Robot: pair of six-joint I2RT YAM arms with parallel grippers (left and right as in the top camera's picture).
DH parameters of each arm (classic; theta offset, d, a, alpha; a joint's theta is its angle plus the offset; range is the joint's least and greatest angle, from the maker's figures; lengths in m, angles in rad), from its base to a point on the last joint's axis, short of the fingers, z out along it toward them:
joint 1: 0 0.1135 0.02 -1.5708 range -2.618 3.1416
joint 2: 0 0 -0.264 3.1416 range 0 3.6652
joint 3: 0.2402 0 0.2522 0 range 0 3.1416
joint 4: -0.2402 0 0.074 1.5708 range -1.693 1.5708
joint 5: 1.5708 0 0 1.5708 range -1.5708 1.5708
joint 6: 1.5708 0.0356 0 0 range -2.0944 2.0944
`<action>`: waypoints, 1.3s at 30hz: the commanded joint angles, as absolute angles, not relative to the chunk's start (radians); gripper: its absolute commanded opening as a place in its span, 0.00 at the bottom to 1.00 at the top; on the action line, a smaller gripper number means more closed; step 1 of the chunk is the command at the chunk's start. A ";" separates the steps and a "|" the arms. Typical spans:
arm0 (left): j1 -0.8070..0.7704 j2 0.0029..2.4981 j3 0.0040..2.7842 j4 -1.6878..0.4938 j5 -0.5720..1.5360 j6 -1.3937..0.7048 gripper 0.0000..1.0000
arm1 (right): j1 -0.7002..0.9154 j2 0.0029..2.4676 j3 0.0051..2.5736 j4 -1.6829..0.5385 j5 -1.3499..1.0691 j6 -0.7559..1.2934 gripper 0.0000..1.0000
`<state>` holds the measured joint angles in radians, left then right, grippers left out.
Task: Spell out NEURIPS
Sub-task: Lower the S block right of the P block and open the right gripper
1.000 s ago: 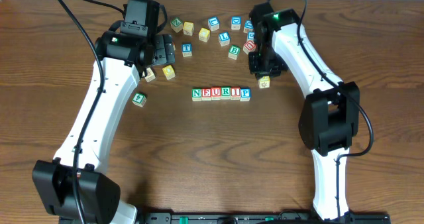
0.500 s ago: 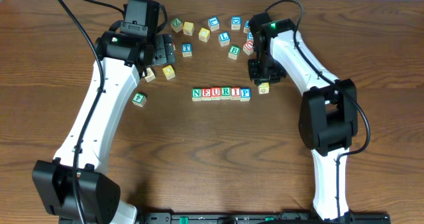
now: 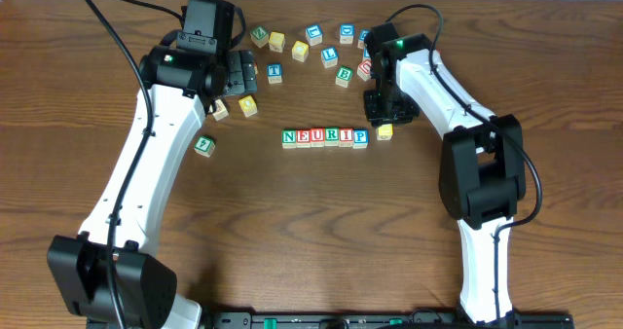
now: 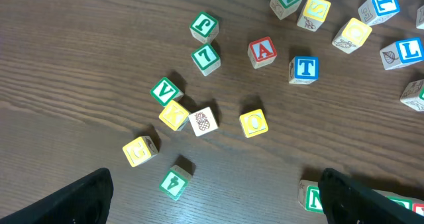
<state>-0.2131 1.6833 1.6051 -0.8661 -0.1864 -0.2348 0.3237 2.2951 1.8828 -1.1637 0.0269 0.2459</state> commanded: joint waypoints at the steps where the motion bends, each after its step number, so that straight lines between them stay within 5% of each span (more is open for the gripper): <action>1: -0.208 1.679 1.607 -0.867 -0.196 -0.229 0.98 | 0.319 2.293 1.880 -1.168 0.039 0.230 0.37; 10: -0.208 1.679 1.607 -0.867 -0.196 -0.229 0.98 | 0.319 2.288 1.932 -1.202 0.038 0.230 0.31; 26: -0.208 1.679 1.607 -0.867 -0.196 -0.229 0.97 | 0.303 2.190 1.975 -1.247 -0.082 0.232 0.35; 39: -0.208 1.679 1.607 -0.867 -0.196 -0.229 0.98 | 0.288 2.209 1.898 -1.121 -0.077 0.270 0.22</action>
